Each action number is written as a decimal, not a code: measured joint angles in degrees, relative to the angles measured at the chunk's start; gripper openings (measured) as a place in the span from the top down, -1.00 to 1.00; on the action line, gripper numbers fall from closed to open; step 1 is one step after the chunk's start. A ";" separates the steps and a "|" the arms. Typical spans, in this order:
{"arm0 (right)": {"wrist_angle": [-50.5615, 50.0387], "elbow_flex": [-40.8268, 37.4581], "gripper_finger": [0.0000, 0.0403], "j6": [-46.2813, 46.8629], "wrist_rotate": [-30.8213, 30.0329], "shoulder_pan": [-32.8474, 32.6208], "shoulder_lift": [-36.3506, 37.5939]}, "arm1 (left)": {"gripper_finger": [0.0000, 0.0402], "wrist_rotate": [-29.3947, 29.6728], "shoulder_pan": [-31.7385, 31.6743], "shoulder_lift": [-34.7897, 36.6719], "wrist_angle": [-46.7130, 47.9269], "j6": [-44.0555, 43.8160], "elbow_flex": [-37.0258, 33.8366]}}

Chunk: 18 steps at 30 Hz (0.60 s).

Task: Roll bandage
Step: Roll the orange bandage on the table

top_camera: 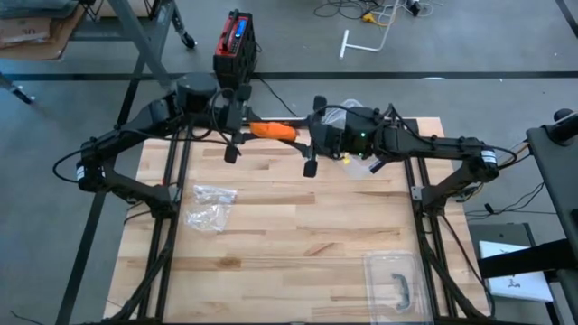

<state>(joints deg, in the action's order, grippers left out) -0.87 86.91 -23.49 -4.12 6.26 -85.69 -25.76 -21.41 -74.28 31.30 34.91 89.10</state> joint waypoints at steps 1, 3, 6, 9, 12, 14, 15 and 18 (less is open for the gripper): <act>-0.01 0.00 0.38 -2.72 0.07 0.00 0.00 | 0.52 -1.14 -0.02 0.00 0.05 -0.94 0.00; 0.22 0.00 0.52 -9.10 0.12 -0.04 0.02 | 0.44 -2.39 -0.02 0.04 -0.13 -4.23 0.00; 0.29 -0.04 0.69 -18.02 0.24 -0.04 0.07 | 0.29 -2.82 0.00 0.15 1.27 -7.04 -0.02; -0.27 -0.18 0.75 -23.86 1.46 0.03 -0.04 | 0.12 -1.75 0.04 0.55 4.20 -7.35 -0.13; -0.75 -0.20 0.72 -28.78 2.61 0.07 -0.04 | -0.05 0.64 0.16 1.72 8.98 -7.33 0.87; -1.21 -0.15 0.69 -31.60 3.69 0.07 0.13 | -0.16 0.81 0.13 2.79 12.36 -7.65 1.99; -1.65 -0.08 0.68 -33.85 4.45 0.11 0.27 | -0.21 0.81 0.11 3.40 13.54 -7.85 2.59; -2.02 -0.04 0.70 -42.69 5.73 0.11 0.39 | -0.35 -0.41 0.11 4.51 13.52 -9.28 3.97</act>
<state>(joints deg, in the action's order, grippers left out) -2.88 86.87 -66.17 1.61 6.37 -85.30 -26.17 -21.30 -69.77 44.81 25.63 93.07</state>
